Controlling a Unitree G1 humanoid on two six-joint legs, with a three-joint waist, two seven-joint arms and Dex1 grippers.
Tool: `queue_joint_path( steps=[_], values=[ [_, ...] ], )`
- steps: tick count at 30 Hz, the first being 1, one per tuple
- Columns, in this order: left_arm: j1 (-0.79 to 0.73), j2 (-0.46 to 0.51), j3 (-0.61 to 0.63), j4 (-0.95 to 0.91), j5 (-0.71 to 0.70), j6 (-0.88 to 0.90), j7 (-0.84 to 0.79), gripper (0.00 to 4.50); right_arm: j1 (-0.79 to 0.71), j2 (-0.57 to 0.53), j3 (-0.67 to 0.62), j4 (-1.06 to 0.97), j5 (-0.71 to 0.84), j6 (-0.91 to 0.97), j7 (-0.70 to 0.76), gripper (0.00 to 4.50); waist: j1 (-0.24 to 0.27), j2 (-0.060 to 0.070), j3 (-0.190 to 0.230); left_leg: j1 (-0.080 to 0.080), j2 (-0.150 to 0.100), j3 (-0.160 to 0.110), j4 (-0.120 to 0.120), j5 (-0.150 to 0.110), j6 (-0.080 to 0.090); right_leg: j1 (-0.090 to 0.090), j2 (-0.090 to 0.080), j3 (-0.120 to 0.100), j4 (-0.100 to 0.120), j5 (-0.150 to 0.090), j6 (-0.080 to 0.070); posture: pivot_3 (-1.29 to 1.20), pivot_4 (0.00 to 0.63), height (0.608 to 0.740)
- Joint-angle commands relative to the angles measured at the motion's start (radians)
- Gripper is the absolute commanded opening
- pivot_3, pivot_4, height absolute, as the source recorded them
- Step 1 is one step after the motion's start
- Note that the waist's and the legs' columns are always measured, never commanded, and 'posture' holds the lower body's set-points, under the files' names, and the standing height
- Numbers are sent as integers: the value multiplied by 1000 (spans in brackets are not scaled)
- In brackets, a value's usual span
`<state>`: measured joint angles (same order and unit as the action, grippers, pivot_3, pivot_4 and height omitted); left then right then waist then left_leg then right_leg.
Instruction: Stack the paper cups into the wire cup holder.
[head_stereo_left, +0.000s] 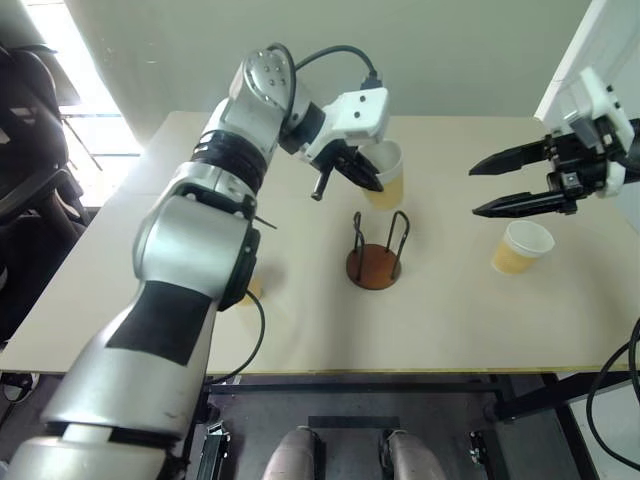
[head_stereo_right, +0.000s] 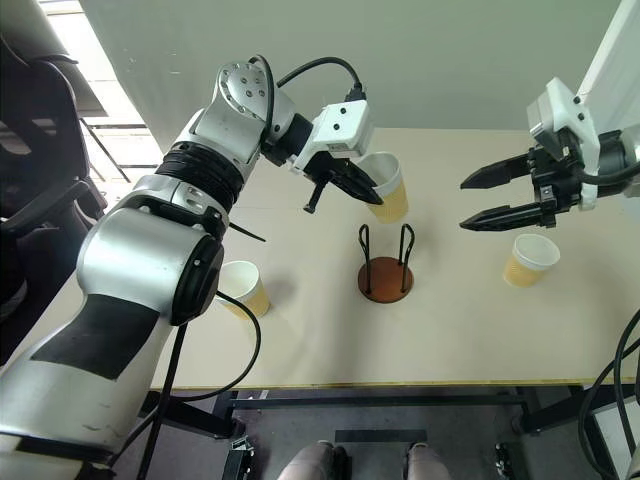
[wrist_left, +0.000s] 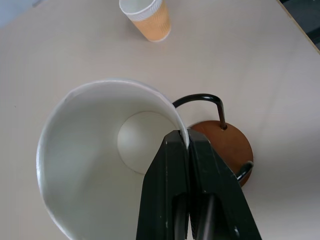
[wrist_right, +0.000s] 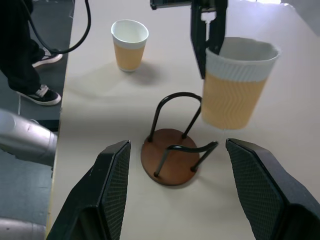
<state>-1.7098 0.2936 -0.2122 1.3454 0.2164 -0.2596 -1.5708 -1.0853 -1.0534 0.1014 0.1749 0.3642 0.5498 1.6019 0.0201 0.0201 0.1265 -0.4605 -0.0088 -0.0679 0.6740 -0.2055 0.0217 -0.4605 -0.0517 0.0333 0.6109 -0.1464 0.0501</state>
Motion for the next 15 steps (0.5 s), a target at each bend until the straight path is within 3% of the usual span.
queue_joint_path(
  steps=[1, 7, 15],
  values=[
    [-9, -5, -10, -28, -33, -8, -44, 8, -17, -33, -24, -21, 17, 12, 12, 3106, 1, 0, 0, 0, 1, -1, 0, 0, 0, 0, -1, 1, 0, 0, 0, 0, 150, 740],
    [-2, -16, -48, -30, -67, -6, -44, 8, 53, -53, -53, -74, 47, 46, 11, 3106, 2, 0, 0, 0, 0, -1, 1, -1, 1, 2, -1, 0, 0, -1, 1, 0, 150, 740],
    [12, -29, -112, -37, -128, 9, -44, 8, 33, -71, -52, -56, 37, 36, 10, 3106, 1, 0, 0, 1, -2, 0, 3, -1, 3, 3, -2, 1, 0, -1, 4, 0, 150, 740]
  ],
)
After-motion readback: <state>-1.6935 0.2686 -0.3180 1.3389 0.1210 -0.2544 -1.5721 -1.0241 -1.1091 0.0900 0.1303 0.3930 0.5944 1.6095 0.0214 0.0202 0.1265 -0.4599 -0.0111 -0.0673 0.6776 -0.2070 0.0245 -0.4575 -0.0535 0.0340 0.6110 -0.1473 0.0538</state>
